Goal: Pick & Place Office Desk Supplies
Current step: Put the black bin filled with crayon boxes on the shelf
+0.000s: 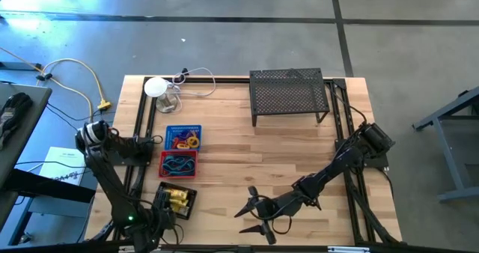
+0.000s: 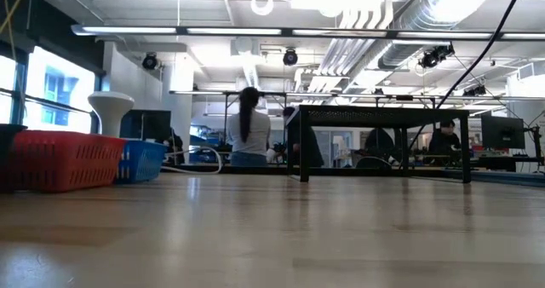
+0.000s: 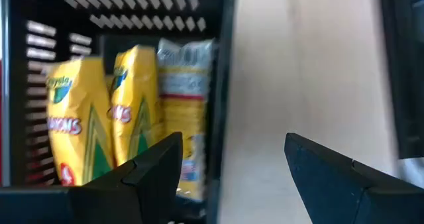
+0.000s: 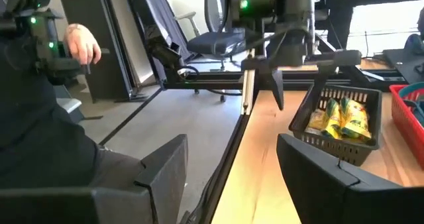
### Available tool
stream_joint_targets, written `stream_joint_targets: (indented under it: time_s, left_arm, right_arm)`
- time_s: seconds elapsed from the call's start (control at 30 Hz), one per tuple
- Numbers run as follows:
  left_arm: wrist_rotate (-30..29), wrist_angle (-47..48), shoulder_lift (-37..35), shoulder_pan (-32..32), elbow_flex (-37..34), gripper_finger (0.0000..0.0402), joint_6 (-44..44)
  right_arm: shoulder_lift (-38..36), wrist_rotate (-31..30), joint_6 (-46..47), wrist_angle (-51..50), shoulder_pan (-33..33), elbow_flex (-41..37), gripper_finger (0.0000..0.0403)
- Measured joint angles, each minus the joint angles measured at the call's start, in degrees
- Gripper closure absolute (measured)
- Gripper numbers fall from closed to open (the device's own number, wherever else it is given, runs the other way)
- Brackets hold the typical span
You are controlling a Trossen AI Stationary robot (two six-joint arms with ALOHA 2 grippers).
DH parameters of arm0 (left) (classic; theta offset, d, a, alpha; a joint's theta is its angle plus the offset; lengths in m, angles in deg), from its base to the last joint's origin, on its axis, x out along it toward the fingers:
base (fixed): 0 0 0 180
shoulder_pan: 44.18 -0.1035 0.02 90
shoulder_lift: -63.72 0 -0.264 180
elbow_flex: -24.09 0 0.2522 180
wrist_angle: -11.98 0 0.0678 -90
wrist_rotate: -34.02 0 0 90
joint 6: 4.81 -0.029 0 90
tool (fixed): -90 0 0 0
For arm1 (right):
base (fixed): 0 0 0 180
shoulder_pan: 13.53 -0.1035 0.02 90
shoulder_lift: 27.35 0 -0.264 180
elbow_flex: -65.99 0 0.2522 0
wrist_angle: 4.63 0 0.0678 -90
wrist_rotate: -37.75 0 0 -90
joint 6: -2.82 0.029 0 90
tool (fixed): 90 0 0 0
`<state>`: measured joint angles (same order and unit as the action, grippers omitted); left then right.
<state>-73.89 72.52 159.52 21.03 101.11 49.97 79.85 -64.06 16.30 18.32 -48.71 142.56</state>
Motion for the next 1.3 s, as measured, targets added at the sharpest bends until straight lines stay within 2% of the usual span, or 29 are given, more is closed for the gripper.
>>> stream_joint_targets:
  time_s: [0.17,0.3,0.43,0.63,0.77,0.93,1.03,1.3]
  left_arm:
    - [0.1,2.5,2.1,-0.8,0.0,0.0153,-0.2]
    - [0.0,2.6,2.4,-1.6,0.0,0.0184,-2.2]
    - [0.0,2.7,2.4,-2.8,0.0,0.0232,-3.9]
    - [0.6,2.7,2.4,-4.7,0.0,0.0324,-5.7]
    - [1.6,2.2,2.4,-6.0,0.0,0.0388,-6.4]
    - [2.2,0.2,2.4,-8.4,0.0,0.0398,-9.3]
    - [2.7,-2.5,2.4,-11.2,0.4,0.0399,-12.9]
    - [4.3,-11.4,2.4,-20.1,4.0,0.04,-30.7]
  right_arm:
    - [0.0,0.0,0.0,0.0,0.0,0.0,0.0183]
    - [0.0,0.7,0.2,-0.2,-0.1,0.0,0.0183]
    - [0.0,1.9,1.2,-2.9,0.0,0.0,0.0183]
    - [0.0,1.4,4.2,-6.4,-0.2,0.0,0.0183]
    - [0.0,1.4,-3.2,-9.2,-1.0,0.0,0.0187]
    - [0.0,-0.5,-14.6,-8.5,-0.8,0.0,0.021]
    - [0.0,-2.1,-16.0,-8.7,0.5,0.0,0.0226]
    - [0.0,1.7,-16.3,-12.8,2.6,0.0,0.0244]
